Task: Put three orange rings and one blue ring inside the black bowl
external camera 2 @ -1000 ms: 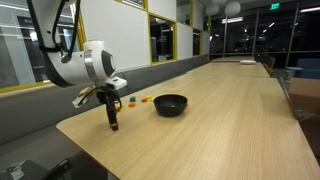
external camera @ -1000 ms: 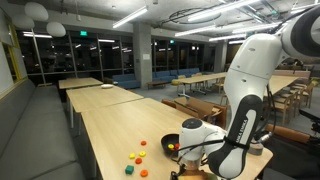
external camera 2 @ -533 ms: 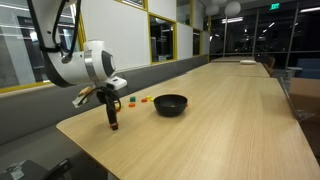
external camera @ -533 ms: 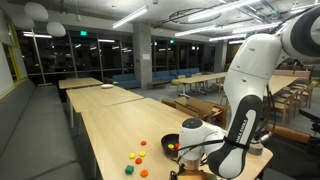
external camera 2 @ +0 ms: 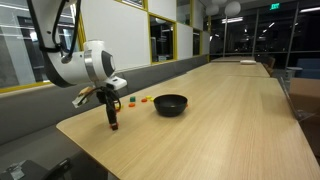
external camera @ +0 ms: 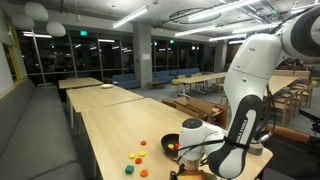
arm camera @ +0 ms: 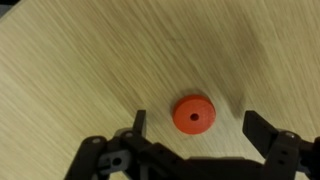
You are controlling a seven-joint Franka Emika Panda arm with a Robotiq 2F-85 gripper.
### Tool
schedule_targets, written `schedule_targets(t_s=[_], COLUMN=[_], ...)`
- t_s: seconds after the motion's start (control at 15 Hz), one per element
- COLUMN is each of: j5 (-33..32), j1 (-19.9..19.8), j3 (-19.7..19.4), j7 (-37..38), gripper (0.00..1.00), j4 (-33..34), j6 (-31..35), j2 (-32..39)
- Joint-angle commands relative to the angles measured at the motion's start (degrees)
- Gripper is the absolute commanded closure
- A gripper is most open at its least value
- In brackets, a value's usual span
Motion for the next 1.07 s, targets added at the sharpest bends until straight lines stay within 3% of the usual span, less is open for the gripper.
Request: schedule_targets(t_s=[0.0, 0.07, 0.13, 0.27, 0.67, 1.0], j5=[0.2, 0.1, 0.0, 0.0, 0.3, 1.9], j1=[-0.2, -0.1, -0.1, -0.1, -0.5, -2.1], j3=[0.3, 0.2, 0.1, 0.1, 0.4, 1.6], j7=[0.0, 0.0, 0.0, -0.1, -0.6, -2.7], gripper=[0.0, 0.0, 0.25, 0.34, 0.8, 0.76], j4=[-0.6, -0.6, -0.6, -0.7, -0.9, -0.7], j6=[0.6, 0.6, 0.7, 0.7, -0.3, -3.3], j2=[-1.0, -1.0, -1.1, -1.2, -2.3, -5.6])
